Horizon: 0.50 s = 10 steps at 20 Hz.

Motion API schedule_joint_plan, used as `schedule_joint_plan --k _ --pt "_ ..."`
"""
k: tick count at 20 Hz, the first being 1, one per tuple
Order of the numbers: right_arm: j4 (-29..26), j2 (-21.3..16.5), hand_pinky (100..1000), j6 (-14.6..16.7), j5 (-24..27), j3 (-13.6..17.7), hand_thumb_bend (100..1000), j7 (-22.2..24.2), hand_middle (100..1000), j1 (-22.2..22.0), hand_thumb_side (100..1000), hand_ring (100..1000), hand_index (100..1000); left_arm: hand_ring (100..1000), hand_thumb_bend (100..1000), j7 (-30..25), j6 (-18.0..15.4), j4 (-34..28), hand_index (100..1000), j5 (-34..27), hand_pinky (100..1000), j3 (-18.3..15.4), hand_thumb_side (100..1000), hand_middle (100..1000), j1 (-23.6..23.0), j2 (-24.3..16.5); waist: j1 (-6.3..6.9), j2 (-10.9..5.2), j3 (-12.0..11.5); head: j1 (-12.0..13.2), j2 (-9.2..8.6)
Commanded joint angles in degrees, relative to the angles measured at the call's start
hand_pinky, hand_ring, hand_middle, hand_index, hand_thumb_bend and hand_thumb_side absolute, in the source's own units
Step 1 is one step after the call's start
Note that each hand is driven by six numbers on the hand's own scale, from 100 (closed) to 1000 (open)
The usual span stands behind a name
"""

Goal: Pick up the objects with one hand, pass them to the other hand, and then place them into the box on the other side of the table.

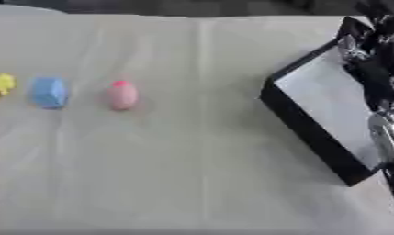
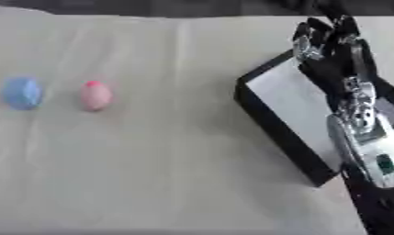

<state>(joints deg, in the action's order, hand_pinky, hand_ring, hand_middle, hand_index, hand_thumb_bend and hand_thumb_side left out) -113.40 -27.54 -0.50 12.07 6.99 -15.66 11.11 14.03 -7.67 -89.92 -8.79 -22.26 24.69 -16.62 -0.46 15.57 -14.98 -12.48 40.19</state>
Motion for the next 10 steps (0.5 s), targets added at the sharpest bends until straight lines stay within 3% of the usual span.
schedule_joint_plan --k 1,10 --pt "-1.20 -1.77 981 0.11 -0.06 0.56 100 0.01 946 0.53 272 920 1000 708 433 0.13 -0.08 -0.98 837 0.08 856 -0.42 627 733 0.77 -1.52 0.11 -1.20 -0.09 0.11 -0.57" --pt "-1.20 -1.76 981 0.06 -0.11 0.53 100 0.07 946 0.52 273 920 1000 708 432 0.08 -0.08 -0.94 837 0.09 856 -0.37 627 733 0.78 -1.55 0.09 -1.15 -0.07 0.23 -0.15"
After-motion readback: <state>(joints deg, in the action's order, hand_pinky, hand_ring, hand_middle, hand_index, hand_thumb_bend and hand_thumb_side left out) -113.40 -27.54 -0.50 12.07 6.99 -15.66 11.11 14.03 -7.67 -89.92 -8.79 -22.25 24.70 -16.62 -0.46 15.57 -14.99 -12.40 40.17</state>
